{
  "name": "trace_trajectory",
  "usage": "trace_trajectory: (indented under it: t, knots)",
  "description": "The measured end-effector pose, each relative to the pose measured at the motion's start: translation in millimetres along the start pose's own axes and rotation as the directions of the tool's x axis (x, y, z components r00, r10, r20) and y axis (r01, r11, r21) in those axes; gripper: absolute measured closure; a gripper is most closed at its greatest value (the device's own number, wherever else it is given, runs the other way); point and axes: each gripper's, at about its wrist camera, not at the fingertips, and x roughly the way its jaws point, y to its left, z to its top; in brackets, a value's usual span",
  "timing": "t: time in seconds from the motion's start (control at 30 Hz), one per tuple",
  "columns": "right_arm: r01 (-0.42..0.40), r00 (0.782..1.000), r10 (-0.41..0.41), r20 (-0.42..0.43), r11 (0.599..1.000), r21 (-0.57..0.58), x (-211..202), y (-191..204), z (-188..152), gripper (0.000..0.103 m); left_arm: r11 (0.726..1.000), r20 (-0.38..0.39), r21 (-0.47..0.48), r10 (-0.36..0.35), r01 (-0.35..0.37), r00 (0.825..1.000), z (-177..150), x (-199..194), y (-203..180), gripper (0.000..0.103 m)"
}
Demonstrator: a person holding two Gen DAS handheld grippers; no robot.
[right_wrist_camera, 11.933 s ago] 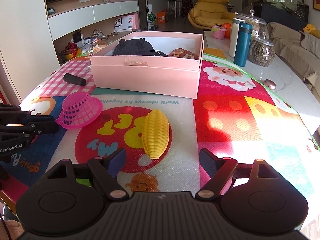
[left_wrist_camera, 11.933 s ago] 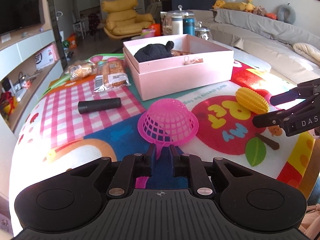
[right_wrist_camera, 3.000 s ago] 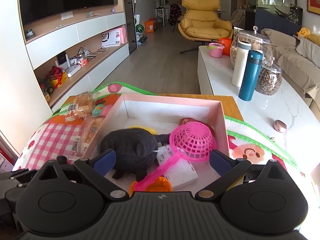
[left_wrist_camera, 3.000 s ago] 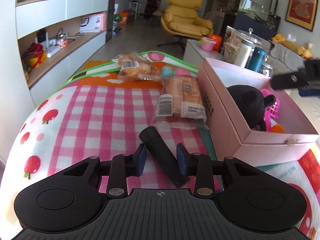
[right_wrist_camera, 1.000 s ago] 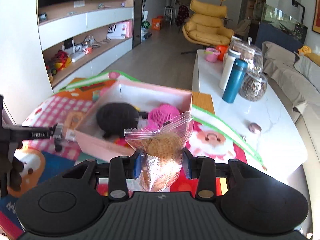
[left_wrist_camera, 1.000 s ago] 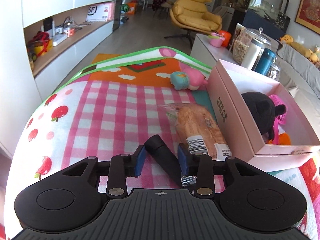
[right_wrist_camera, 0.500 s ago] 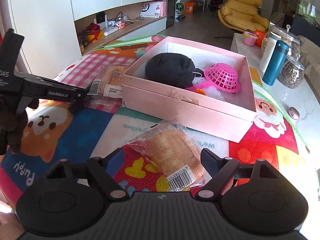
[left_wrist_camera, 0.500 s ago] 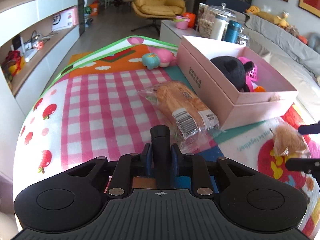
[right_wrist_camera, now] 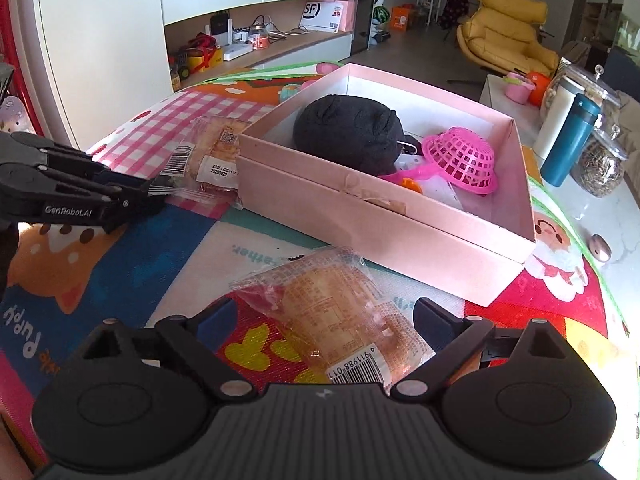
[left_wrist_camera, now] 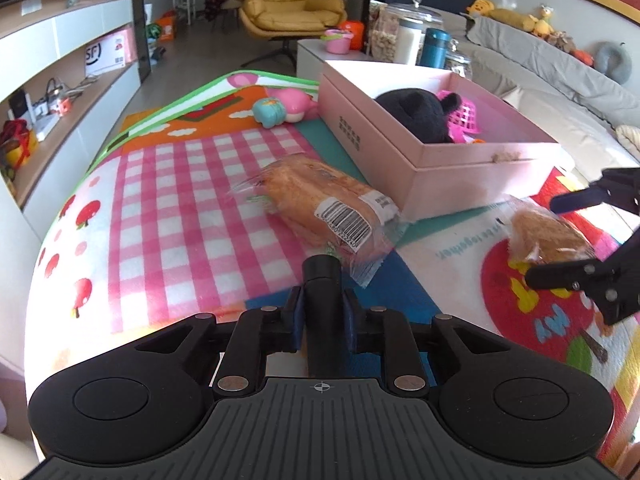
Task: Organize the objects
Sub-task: 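Carry the bread bag with right tool while left tool carries cylinder toward pink box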
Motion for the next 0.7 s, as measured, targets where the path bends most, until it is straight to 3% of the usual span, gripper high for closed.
trace_trajectory:
  t: [0.1, 0.2, 0.4, 0.6, 0.7]
  knots:
    - [-0.054, 0.998, 0.054, 0.018, 0.998, 0.034, -6, -11, 2, 0.005, 0.999, -0.023, -0.001, -0.050, 0.050, 0.999, -9, -9, -8, 0.080]
    - [-0.099, 0.995, 0.095, 0.039, 0.989, 0.113, -13, -28, 5, 0.005, 0.998, -0.021, -0.009, -0.055, 0.055, 0.998, -17, -15, -13, 0.080]
    - [-0.092, 0.995, 0.098, -0.018, 0.972, 0.214, -7, -34, -4, 0.004, 0.995, 0.002, -0.075, -0.059, 0.059, 0.998, -15, -10, -9, 0.080]
    - [-0.185, 0.981, 0.193, -0.031, 0.968, 0.168, -14, 1, -16, 0.004, 0.992, 0.013, -0.103, -0.076, 0.077, 0.997, -14, -9, -4, 0.080]
    - [-0.148, 0.989, 0.150, -0.001, 0.981, 0.123, -23, 9, -10, 0.004, 0.991, 0.017, -0.107, -0.077, 0.078, 0.997, -15, -9, -4, 0.080]
